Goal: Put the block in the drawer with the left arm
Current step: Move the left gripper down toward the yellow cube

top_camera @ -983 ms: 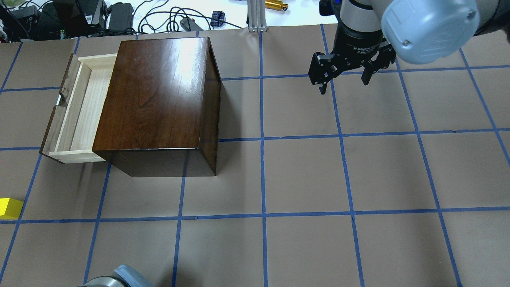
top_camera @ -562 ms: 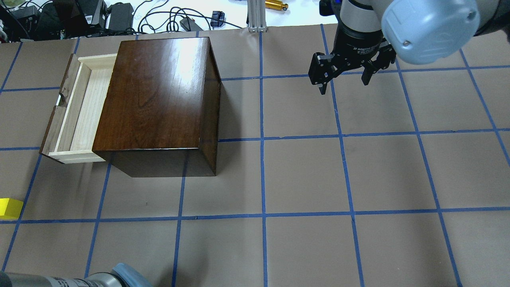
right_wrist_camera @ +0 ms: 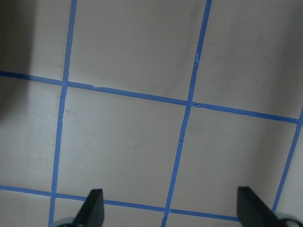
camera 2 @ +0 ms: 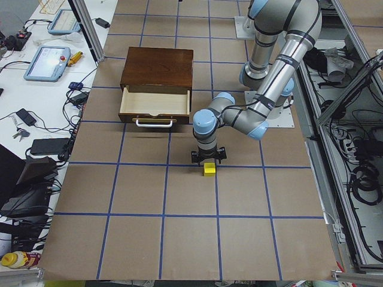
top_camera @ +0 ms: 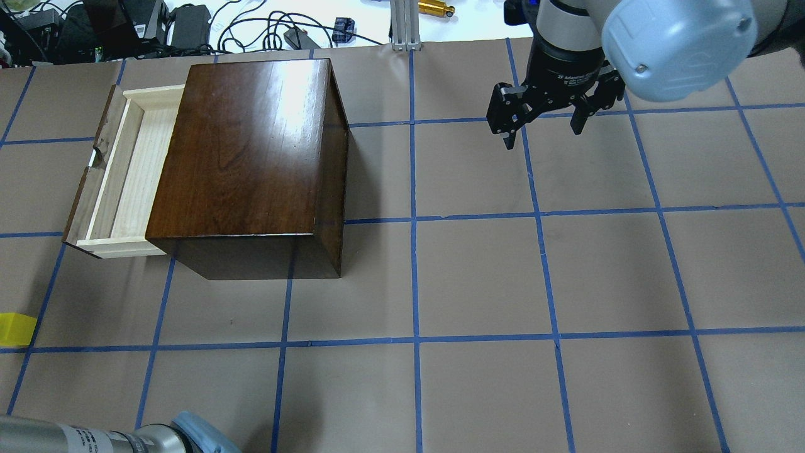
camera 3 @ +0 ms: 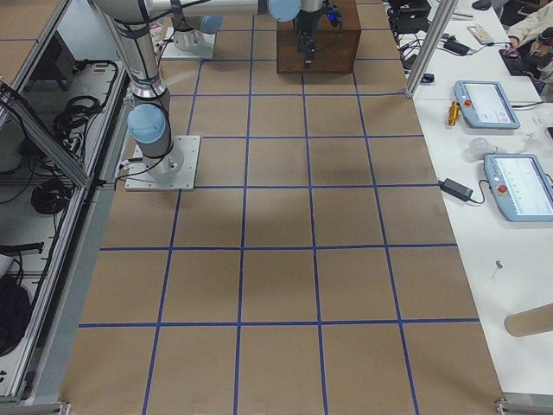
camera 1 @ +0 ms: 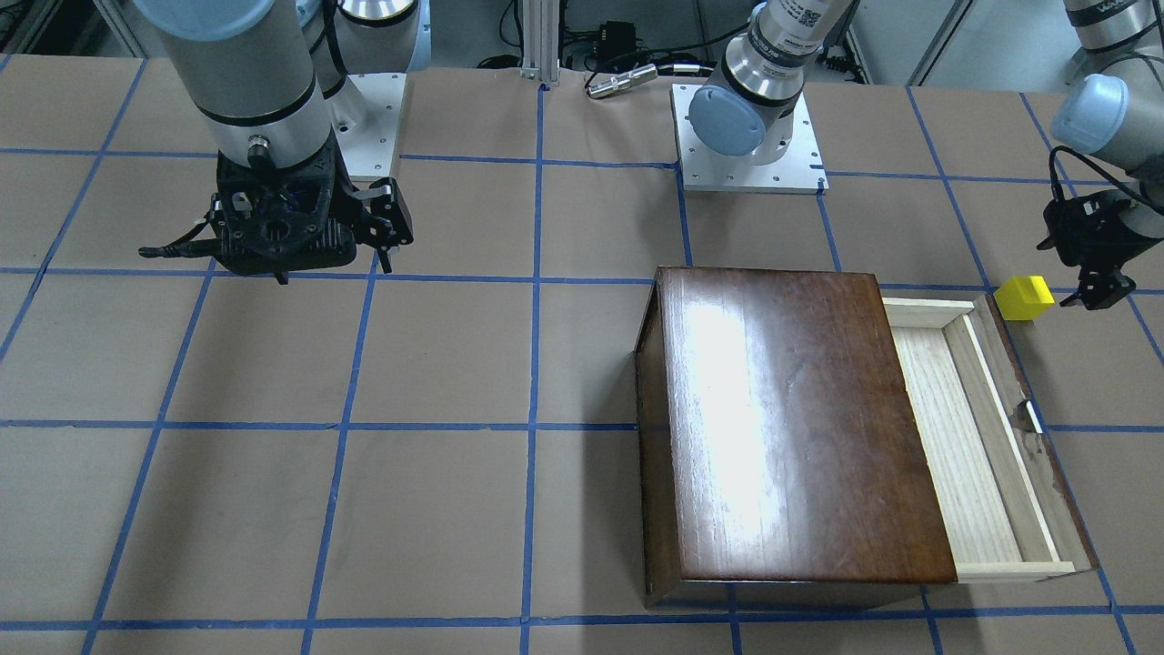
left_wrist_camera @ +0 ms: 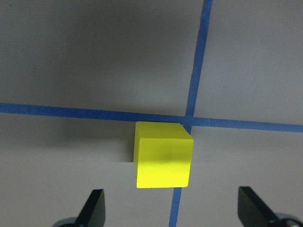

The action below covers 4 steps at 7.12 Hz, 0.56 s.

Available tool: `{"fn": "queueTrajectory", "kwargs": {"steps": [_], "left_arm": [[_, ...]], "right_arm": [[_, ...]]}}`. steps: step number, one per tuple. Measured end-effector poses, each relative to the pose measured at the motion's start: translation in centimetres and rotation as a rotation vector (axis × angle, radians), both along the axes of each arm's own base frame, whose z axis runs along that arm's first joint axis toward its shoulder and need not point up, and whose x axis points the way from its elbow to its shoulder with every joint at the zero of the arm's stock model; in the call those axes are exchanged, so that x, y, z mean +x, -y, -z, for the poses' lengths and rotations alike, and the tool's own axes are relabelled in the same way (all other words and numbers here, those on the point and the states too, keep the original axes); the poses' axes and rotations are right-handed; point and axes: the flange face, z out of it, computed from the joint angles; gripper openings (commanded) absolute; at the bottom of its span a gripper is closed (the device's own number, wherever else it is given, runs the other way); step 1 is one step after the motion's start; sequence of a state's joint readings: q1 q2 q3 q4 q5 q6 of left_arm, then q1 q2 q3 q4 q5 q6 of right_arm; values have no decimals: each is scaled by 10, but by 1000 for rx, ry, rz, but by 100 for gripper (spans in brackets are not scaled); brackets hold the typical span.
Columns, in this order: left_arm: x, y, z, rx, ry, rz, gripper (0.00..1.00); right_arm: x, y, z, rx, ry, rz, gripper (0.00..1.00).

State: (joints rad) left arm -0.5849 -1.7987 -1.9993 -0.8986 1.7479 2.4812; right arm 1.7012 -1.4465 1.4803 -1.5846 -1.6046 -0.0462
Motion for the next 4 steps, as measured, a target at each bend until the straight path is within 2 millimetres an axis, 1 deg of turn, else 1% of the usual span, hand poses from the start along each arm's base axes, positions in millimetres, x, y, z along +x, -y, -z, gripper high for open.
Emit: {"fn": "queueTrajectory", "kwargs": {"steps": [2, 4], "left_arm": [[7, -8, 17, -26, -36, 15, 100], [10, -10, 28, -25, -59, 18, 100]], "right_arm": [[0, 0, 0, 0, 0, -1, 100], [0, 0, 0, 0, 0, -1, 100]]}}
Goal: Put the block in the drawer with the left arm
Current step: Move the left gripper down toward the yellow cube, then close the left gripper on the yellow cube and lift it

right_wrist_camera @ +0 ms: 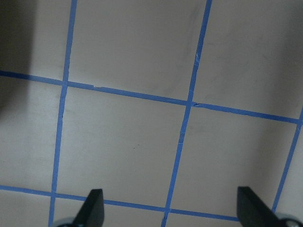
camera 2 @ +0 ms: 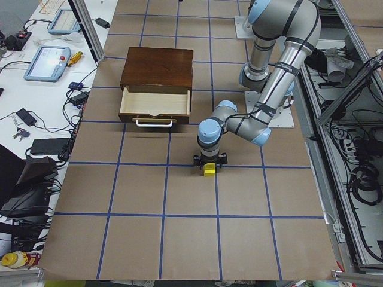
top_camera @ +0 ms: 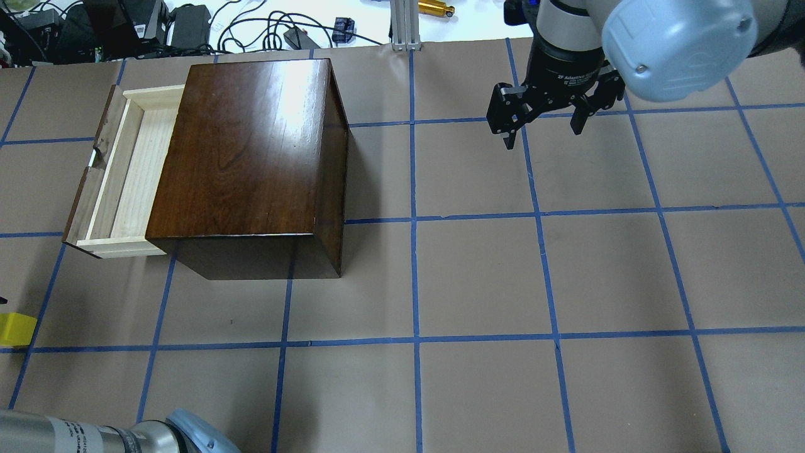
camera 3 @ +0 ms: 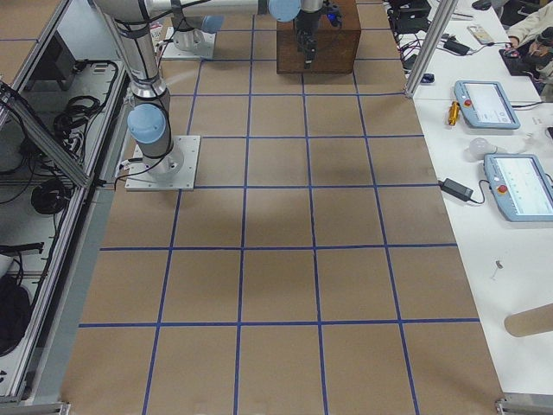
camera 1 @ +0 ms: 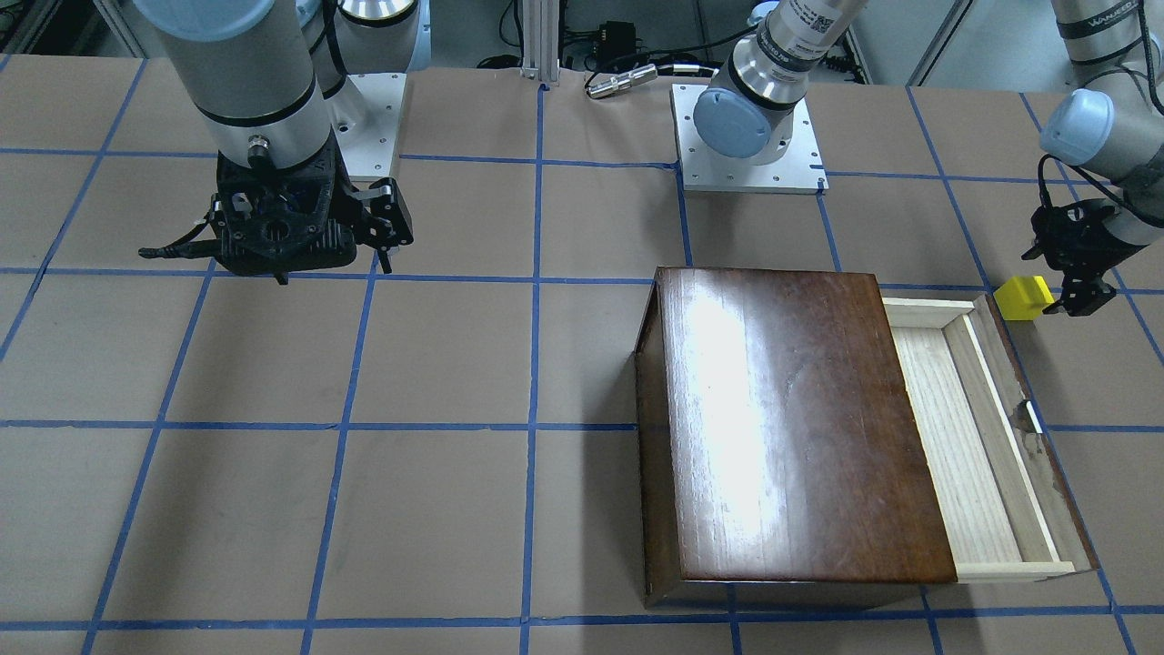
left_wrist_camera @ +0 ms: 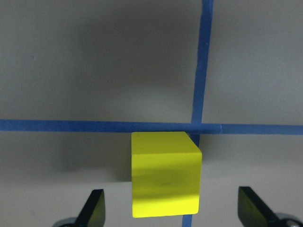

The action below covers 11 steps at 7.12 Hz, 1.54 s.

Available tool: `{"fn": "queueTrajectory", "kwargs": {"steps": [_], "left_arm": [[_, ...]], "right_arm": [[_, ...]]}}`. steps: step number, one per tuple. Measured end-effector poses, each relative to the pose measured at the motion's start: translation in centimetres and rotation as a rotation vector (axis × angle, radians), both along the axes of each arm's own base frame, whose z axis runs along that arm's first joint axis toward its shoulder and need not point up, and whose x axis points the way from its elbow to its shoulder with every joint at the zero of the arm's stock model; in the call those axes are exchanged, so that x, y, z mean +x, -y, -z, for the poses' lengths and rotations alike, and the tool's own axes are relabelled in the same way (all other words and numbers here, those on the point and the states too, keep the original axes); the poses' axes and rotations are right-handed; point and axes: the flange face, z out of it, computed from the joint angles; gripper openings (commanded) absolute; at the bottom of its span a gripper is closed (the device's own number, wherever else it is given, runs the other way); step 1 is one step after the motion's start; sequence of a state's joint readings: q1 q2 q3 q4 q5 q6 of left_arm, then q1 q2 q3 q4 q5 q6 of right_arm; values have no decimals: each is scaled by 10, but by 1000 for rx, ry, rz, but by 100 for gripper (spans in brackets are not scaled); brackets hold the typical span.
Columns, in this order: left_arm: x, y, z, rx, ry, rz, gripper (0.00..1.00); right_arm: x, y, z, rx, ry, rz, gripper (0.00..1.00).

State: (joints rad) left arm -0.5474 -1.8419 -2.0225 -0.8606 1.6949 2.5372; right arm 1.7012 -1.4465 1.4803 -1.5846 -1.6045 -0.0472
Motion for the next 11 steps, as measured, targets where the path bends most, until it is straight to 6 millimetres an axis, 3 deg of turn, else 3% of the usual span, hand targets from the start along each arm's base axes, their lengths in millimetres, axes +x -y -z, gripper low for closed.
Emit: {"fn": "queueTrajectory", "kwargs": {"steps": [10, 11], "left_arm": [[8, -11, 43, -8, -50, -19, 100], [8, -11, 46, -12, -53, -18, 95]], "right_arm": [[0, 0, 0, 0, 0, 1, 100], [0, 0, 0, 0, 0, 1, 100]]}}
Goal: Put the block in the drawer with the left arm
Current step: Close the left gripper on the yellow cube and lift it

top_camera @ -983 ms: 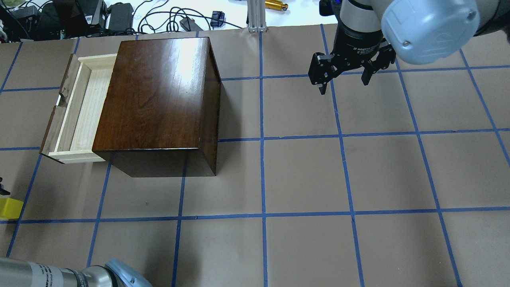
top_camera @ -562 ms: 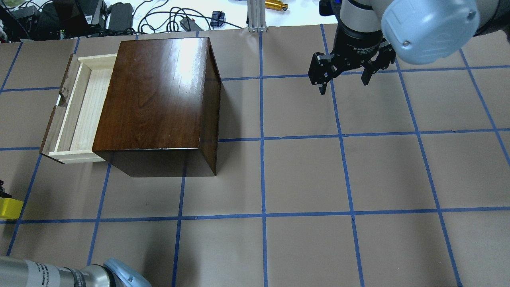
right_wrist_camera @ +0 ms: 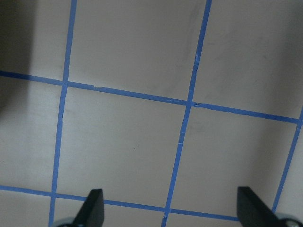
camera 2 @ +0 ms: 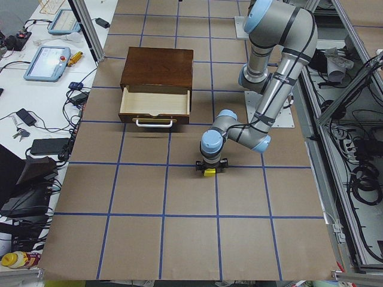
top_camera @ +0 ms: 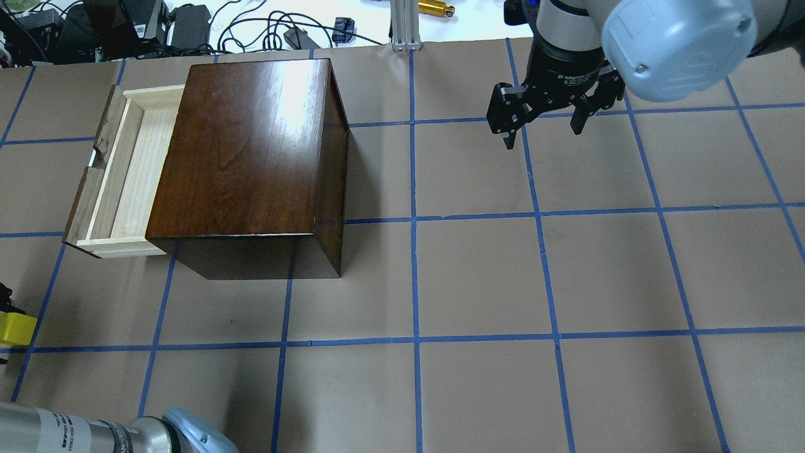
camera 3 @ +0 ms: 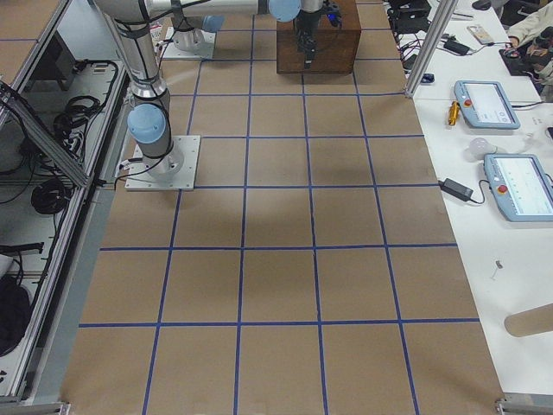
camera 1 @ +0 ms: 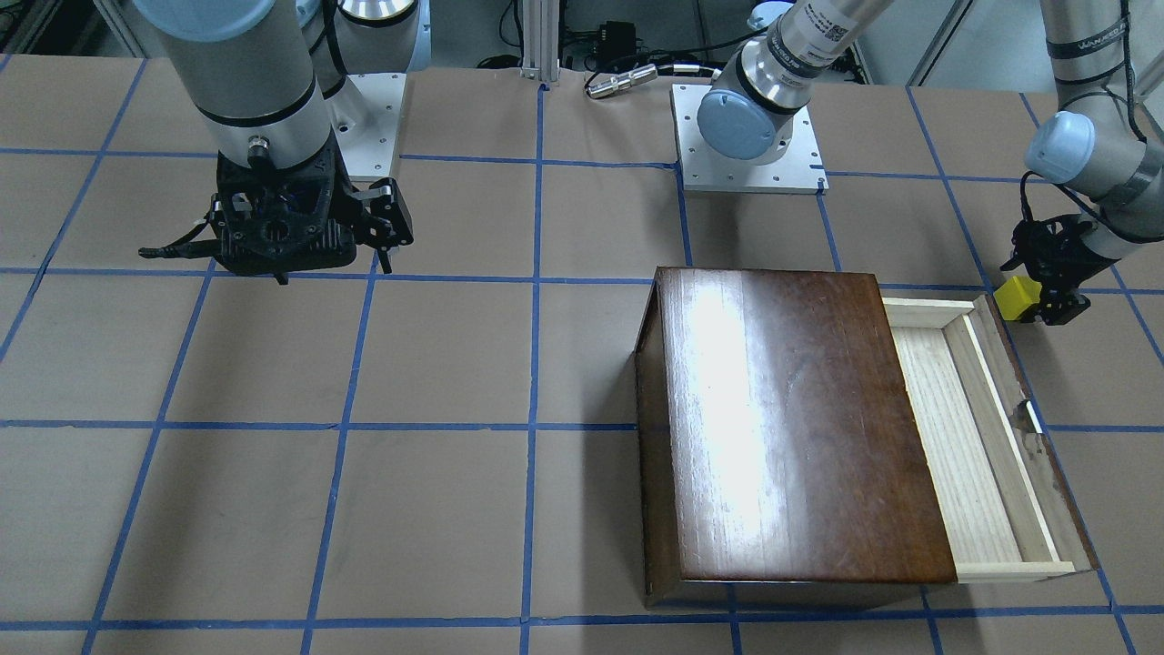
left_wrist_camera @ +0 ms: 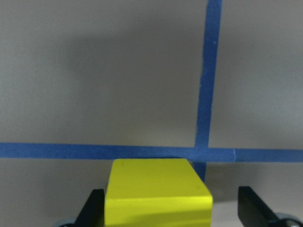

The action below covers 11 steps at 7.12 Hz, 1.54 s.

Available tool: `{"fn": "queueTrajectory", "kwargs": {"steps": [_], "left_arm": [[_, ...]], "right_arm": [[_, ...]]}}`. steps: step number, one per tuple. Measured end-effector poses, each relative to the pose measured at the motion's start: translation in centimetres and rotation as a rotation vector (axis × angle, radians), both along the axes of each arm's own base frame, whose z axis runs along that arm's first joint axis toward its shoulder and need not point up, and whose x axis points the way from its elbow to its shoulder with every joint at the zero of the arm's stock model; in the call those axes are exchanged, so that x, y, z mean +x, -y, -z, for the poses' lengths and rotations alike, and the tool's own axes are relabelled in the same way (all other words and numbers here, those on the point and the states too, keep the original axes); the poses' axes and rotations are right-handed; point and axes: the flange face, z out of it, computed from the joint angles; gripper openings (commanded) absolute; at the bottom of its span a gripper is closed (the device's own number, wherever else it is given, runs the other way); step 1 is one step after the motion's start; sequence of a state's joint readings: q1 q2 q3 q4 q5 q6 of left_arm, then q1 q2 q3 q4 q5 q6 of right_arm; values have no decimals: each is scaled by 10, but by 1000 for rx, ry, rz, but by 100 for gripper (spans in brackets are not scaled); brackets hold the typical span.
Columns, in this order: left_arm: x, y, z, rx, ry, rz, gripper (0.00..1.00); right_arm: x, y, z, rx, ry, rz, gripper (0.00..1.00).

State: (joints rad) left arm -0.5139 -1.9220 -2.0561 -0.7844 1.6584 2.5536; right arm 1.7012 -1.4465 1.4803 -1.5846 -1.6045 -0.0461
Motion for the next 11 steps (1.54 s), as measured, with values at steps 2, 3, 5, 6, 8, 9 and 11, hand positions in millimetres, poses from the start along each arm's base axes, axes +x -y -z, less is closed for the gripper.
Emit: {"fn": "queueTrajectory", "kwargs": {"steps": [2, 3, 5, 6, 8, 9, 11], "left_arm": [[0, 1, 3, -6, -4, 7, 44], [1, 1, 3, -7, -5, 15, 33], [1, 1, 2, -9, -2, 20, 27], [2, 1, 2, -10, -1, 21, 26], [2, 1, 2, -10, 0, 20, 23], [2, 1, 2, -10, 0, 20, 23], [2, 1, 1, -11, 1, 22, 22]], "right_arm": [[0, 0, 0, 0, 0, 0, 100], [0, 0, 0, 0, 0, 0, 100], [0, 0, 0, 0, 0, -1, 100], [0, 0, 0, 0, 0, -1, 100], [0, 0, 0, 0, 1, -1, 100], [0, 0, 0, 0, 0, -1, 100], [0, 0, 0, 0, 0, -1, 100]]}}
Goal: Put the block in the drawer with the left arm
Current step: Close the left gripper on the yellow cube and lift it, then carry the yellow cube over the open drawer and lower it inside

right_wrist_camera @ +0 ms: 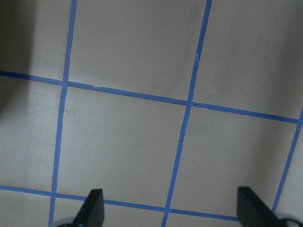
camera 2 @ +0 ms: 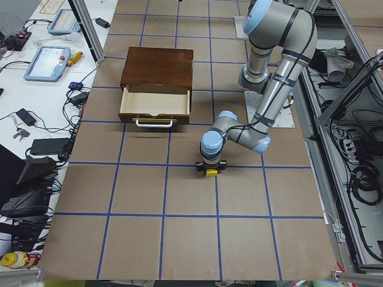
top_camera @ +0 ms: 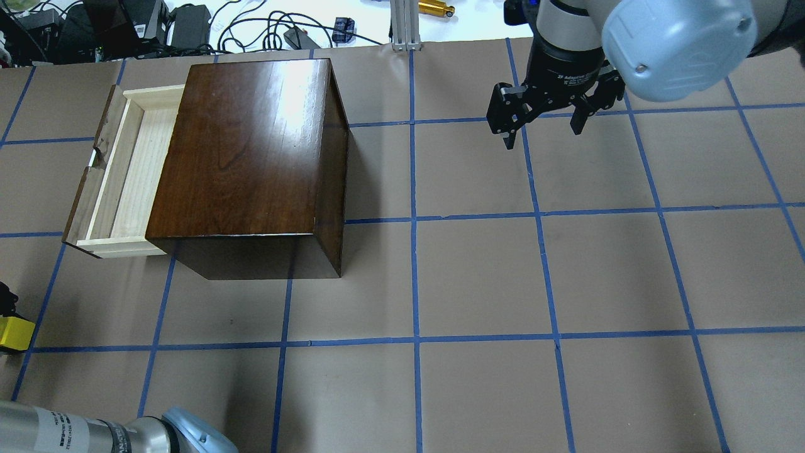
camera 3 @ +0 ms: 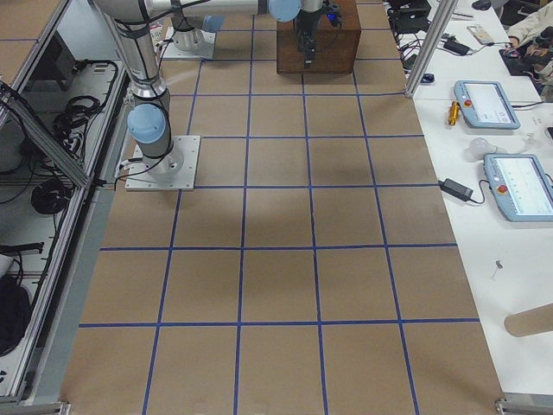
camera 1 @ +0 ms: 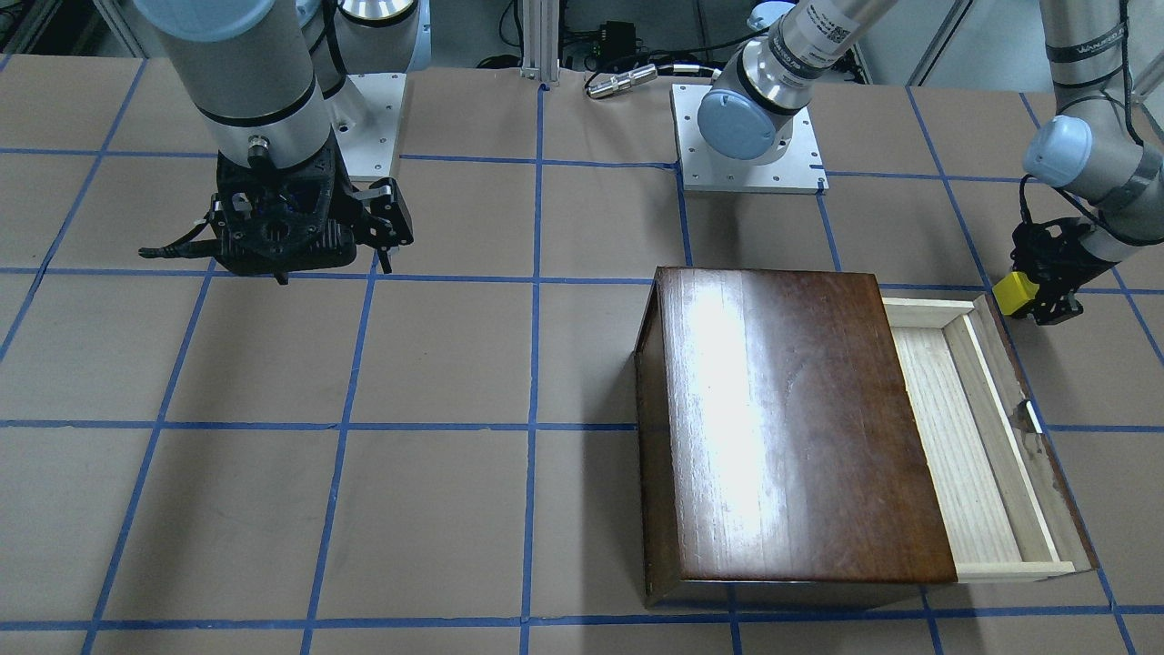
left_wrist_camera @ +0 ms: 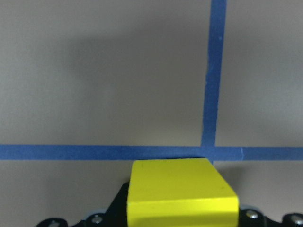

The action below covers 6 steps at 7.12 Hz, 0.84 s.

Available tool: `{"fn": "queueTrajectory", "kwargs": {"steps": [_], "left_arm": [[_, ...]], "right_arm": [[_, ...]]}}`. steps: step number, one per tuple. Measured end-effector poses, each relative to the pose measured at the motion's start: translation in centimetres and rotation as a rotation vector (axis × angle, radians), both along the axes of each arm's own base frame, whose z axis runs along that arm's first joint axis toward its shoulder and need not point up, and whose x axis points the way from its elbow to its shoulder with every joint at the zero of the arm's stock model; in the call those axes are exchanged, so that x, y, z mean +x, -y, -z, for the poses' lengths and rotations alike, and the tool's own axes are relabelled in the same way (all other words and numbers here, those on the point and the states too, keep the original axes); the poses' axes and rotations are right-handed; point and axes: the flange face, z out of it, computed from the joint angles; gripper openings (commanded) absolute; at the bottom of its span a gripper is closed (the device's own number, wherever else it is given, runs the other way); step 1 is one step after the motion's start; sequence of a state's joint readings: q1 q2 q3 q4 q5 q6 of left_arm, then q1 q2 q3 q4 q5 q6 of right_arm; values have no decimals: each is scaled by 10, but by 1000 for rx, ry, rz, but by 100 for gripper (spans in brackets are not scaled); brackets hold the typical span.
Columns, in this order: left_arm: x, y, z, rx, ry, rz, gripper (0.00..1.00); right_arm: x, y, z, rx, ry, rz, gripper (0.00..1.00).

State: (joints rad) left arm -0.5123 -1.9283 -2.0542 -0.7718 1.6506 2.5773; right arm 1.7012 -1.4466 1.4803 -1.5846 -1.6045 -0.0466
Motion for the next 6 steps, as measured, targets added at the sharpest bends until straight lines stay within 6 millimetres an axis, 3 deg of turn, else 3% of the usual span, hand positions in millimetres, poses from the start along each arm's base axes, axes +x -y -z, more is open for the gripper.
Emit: {"fn": "queueTrajectory", "kwargs": {"steps": [3, 4, 6], "left_arm": [[1, 1, -6, -8, 10, 4, 15], [2, 3, -18, -40, 24, -6, 11], [8, 20, -62, -132, 65, -41, 9]], "right_arm": [[0, 0, 0, 0, 0, -1, 100], [0, 0, 0, 0, 0, 0, 100], [0, 0, 0, 0, 0, 0, 100]]}}
